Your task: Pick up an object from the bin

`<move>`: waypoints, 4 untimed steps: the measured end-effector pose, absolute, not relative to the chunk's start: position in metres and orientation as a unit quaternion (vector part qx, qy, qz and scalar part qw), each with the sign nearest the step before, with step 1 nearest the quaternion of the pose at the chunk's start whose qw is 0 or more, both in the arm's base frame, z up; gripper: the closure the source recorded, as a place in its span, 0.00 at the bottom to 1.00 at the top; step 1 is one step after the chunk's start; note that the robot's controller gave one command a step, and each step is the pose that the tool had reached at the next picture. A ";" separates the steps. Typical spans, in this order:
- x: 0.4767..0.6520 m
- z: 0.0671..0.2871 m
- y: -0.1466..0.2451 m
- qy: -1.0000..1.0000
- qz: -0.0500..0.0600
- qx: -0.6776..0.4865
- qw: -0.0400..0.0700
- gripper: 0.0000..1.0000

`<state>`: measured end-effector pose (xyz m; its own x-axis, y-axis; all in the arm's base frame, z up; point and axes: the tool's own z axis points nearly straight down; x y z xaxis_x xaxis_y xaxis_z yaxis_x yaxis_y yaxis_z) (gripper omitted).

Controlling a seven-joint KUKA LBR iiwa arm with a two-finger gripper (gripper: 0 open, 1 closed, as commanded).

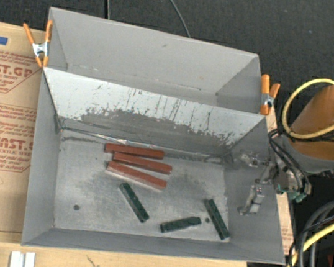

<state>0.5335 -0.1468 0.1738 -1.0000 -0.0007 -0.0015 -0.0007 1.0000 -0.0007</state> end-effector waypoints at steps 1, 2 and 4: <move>0.514 0.124 -0.137 0.999 -0.001 -0.033 0.003 0.00; 0.489 0.080 -0.083 0.998 0.000 -0.058 0.000 1.00; 0.489 0.080 -0.083 0.998 0.000 -0.058 0.000 1.00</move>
Offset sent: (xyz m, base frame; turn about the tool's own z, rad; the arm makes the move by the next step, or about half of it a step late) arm -0.0451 0.0628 -0.0936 -0.1148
